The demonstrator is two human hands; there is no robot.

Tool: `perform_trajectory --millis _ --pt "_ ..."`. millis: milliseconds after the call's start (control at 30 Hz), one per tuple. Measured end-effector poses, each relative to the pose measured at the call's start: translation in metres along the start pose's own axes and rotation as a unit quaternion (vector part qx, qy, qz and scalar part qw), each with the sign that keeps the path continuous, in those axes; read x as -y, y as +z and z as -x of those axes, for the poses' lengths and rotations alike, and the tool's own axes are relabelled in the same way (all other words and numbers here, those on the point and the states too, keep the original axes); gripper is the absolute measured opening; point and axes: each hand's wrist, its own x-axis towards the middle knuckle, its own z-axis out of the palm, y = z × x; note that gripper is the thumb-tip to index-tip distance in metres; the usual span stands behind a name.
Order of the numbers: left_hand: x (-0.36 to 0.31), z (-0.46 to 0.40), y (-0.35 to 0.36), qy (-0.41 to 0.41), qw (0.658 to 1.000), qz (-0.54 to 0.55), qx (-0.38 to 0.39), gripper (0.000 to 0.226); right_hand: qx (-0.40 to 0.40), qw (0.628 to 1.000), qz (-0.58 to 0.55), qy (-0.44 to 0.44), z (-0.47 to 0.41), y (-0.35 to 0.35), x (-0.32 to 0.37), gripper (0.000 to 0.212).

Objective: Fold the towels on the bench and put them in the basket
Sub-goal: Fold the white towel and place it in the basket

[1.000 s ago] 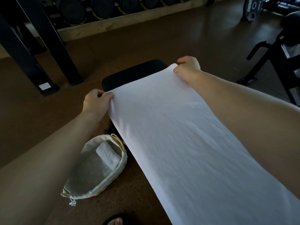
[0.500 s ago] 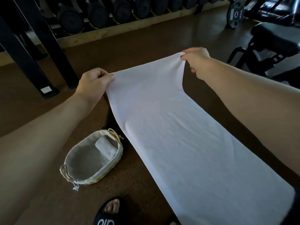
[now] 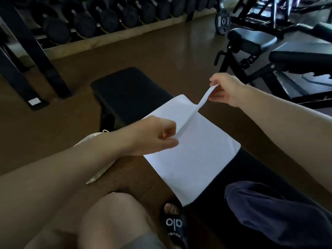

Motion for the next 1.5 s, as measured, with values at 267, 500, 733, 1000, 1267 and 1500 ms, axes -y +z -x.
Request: perform_trajectory --millis 267,500,733,1000,1267,1500 --pt "-0.044 0.008 0.056 0.065 0.979 -0.166 0.097 0.019 -0.014 0.988 0.154 0.022 0.045 -0.054 -0.058 0.024" --pt "-0.049 0.012 0.094 0.086 0.941 -0.286 0.161 0.02 -0.012 0.958 0.285 0.031 0.06 -0.066 -0.108 0.021" --pt "-0.051 0.017 0.118 0.076 0.933 -0.304 0.176 0.022 -0.027 0.939 0.342 0.012 0.058 -0.071 -0.132 0.043" --pt "-0.045 0.016 0.134 0.002 0.955 -0.249 0.164 0.037 -0.001 0.901 0.432 0.03 0.053 -0.074 -0.134 0.018" --pt "0.007 -0.005 0.089 -0.184 0.981 -0.019 -0.06 0.026 -0.022 0.875 0.48 -0.049 0.041 -0.058 -0.12 0.077" --pt "0.093 -0.012 0.077 -0.468 0.804 0.314 -0.189 0.094 0.027 0.902 0.407 -0.142 0.013 0.011 -0.088 0.038"
